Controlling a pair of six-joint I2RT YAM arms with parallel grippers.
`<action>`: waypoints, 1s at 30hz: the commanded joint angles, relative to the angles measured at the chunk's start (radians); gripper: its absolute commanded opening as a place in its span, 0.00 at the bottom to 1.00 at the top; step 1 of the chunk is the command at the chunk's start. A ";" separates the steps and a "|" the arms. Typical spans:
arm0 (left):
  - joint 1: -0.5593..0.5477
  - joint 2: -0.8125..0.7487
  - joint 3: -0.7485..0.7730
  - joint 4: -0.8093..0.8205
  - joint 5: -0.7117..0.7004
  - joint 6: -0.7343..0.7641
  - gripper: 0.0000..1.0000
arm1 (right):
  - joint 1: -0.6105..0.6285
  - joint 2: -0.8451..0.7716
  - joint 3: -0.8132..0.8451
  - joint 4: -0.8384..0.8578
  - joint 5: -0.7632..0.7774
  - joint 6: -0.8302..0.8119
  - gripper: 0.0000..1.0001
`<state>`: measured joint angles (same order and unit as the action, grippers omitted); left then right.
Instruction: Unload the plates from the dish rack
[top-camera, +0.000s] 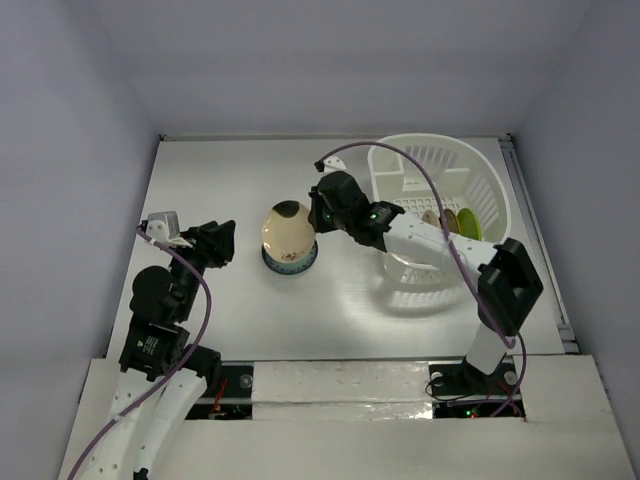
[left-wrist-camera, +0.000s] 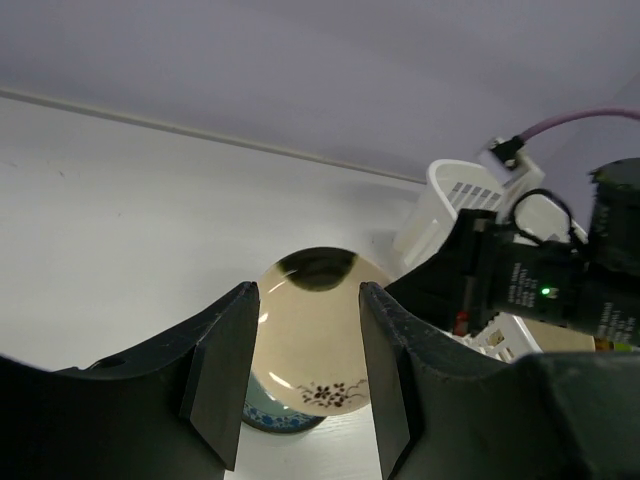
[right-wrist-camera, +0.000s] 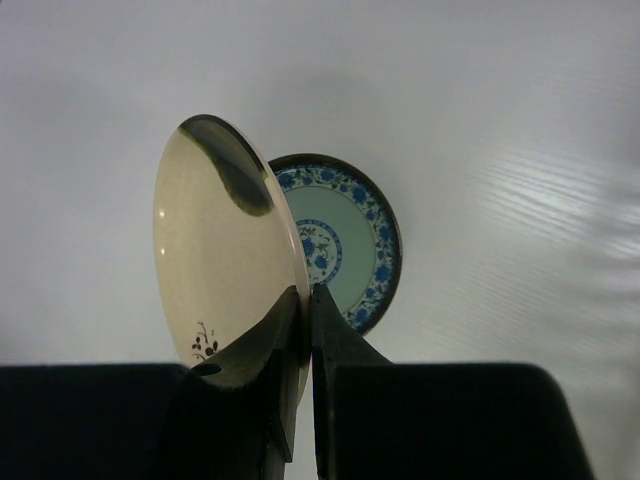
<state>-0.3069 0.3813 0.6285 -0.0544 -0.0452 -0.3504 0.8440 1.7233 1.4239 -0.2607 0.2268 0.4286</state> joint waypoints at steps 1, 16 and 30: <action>-0.005 0.002 0.023 0.031 0.007 0.001 0.41 | 0.000 0.033 0.007 0.181 -0.092 0.105 0.00; -0.005 0.010 0.022 0.034 0.011 -0.002 0.41 | 0.000 0.157 -0.138 0.321 -0.009 0.236 0.00; -0.005 0.007 0.022 0.034 0.015 -0.002 0.41 | 0.000 0.153 -0.181 0.272 0.058 0.245 0.32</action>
<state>-0.3069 0.3840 0.6285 -0.0540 -0.0410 -0.3504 0.8440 1.8996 1.2358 -0.0013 0.2298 0.6708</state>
